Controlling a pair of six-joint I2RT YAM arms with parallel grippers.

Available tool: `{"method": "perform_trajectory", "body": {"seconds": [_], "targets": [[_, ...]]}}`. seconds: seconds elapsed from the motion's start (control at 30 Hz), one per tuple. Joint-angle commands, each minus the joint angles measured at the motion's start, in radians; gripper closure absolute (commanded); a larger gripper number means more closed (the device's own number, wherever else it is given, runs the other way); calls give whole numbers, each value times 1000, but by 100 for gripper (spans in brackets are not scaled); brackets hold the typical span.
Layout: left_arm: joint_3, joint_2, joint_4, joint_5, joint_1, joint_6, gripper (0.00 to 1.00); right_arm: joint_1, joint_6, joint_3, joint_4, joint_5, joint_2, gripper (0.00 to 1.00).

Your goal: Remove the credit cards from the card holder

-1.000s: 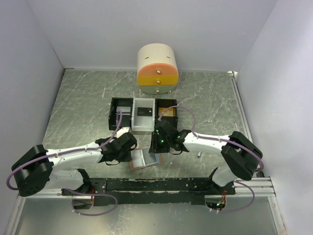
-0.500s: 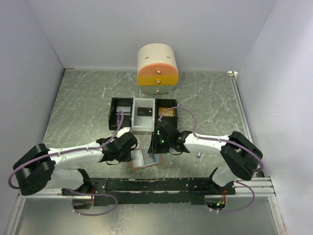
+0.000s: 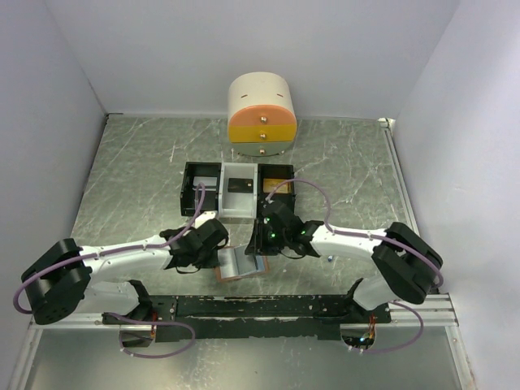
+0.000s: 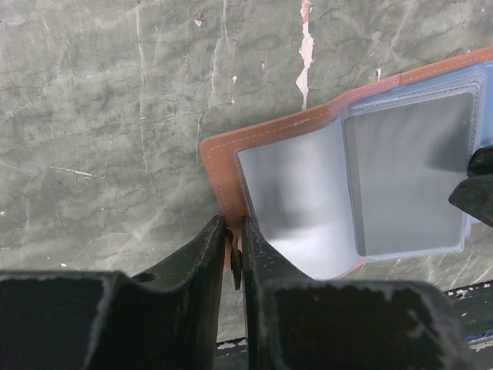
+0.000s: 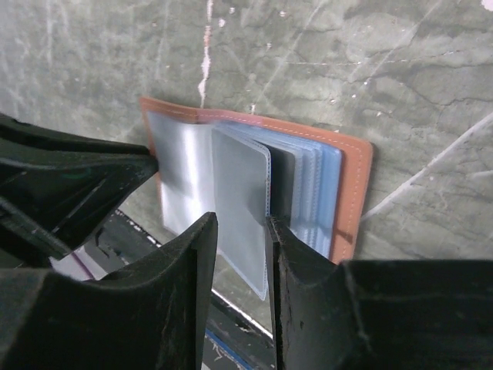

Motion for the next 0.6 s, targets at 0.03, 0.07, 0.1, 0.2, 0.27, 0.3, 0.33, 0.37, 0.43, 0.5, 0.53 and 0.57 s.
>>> {"method": "perform_trajectory", "body": {"seconds": [0.03, 0.07, 0.1, 0.2, 0.27, 0.3, 0.33, 0.37, 0.43, 0.5, 0.53, 0.57], "targets": [[6, -16, 48, 47, 4, -8, 76, 5, 22, -28, 129, -68, -49, 68], [8, -13, 47, 46, 5, -8, 76, 6, 23, -26, 146, -92, -44, 68], [10, -10, 46, 46, 5, -7, 76, 7, 26, -26, 164, -112, -38, 68], [21, -4, 39, 43, 4, 0, 77, 7, 38, -26, 202, -153, -15, 68], [26, -4, 39, 42, 4, 0, 77, 7, 41, -19, 215, -162, 7, 68], [27, -4, 41, 41, 5, 0, 77, 6, 41, -9, 213, -167, 23, 68], [27, -4, 45, 42, 5, 1, 77, 6, 39, 6, 205, -171, 42, 68], [28, -4, 48, 44, 4, 1, 77, 8, 37, 18, 200, -172, 61, 68], [31, -3, 46, 43, 5, 1, 77, 7, 43, 26, 214, -182, 78, 68], [30, -2, 43, 43, 5, 0, 77, 7, 43, 28, 221, -195, 92, 67], [27, -4, 43, 43, 5, 0, 77, 7, 41, 30, 219, -195, 97, 67], [24, -5, 44, 43, 5, 1, 77, 8, 37, 32, 218, -197, 99, 67]]}}
